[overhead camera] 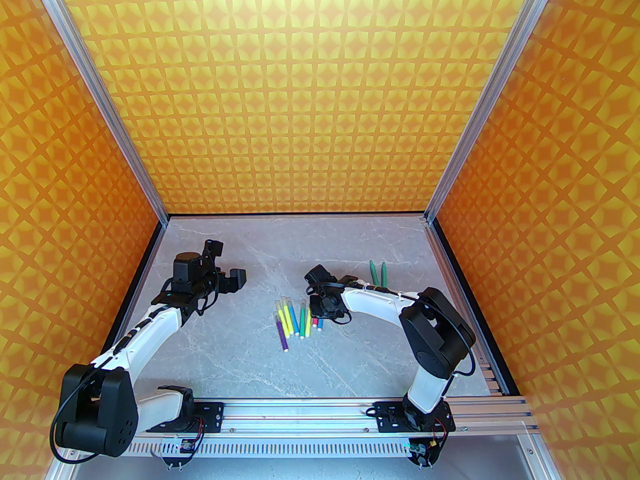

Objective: Open the pen caps

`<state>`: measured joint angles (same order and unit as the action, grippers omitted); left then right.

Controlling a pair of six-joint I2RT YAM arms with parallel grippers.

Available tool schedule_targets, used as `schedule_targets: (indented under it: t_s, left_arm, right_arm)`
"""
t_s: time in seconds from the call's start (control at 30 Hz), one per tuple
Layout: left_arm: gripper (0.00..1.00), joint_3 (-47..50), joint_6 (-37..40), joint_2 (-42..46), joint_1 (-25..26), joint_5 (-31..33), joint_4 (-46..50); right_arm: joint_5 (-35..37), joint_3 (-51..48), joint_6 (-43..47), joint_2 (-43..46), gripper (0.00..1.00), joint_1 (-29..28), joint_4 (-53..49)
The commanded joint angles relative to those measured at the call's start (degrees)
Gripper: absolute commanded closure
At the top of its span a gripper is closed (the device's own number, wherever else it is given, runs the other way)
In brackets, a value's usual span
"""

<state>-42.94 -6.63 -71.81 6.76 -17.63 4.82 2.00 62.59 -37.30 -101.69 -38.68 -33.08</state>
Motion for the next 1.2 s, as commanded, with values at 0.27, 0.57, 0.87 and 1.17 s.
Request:
schedule_targets:
  t_s: [0.27, 0.57, 0.87, 1.17]
  left_arm:
    - [0.05, 0.03, -0.66, -0.16, 0.64, -1.49, -0.73]
    - [0.05, -0.06, -0.58, -0.17, 0.71, -1.53, -0.42]
    - [0.05, -0.04, -0.48, -0.26, 0.79, -1.53, -0.24]
    - [0.05, -0.22, -0.4, -0.35, 0.81, -1.48, 0.07]
  right_arm:
    - [1.42, -1.5, 0.47, 3.44, 0.68, -0.35, -0.95]
    - [1.89, -2.62, -0.41, 2.13, 0.71, -0.35, -0.36]
    - [-0.33, -1.06, 0.56, -0.73, 0.71, -0.35, 0.09]
    - [-1.15, -0.62, 1.16, -2.17, 0.71, -0.35, -0.37]
